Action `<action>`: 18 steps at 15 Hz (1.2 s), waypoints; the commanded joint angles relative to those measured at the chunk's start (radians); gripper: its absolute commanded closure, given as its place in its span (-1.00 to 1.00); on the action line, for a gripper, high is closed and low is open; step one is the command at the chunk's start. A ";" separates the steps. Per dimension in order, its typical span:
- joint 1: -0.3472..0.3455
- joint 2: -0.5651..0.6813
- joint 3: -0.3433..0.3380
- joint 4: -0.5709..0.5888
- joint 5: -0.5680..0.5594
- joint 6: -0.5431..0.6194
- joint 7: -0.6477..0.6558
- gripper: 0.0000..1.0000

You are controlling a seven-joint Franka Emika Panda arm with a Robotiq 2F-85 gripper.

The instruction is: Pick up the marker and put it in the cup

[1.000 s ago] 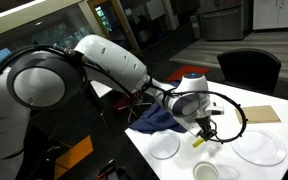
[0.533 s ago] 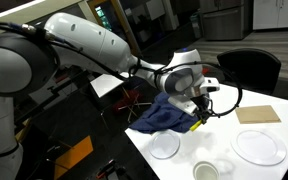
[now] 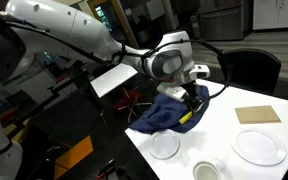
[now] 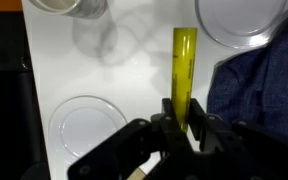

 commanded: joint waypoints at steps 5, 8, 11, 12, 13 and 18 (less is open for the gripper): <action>-0.003 -0.041 0.007 -0.040 -0.001 -0.031 -0.036 0.61; 0.041 -0.049 -0.030 -0.060 -0.067 0.017 0.077 0.90; 0.102 -0.066 -0.090 -0.087 -0.187 0.085 0.286 0.90; 0.123 -0.066 -0.109 -0.090 -0.221 0.095 0.359 0.90; 0.145 -0.065 -0.129 -0.094 -0.253 0.105 0.436 0.90; 0.242 -0.057 -0.217 -0.109 -0.395 0.110 0.814 0.90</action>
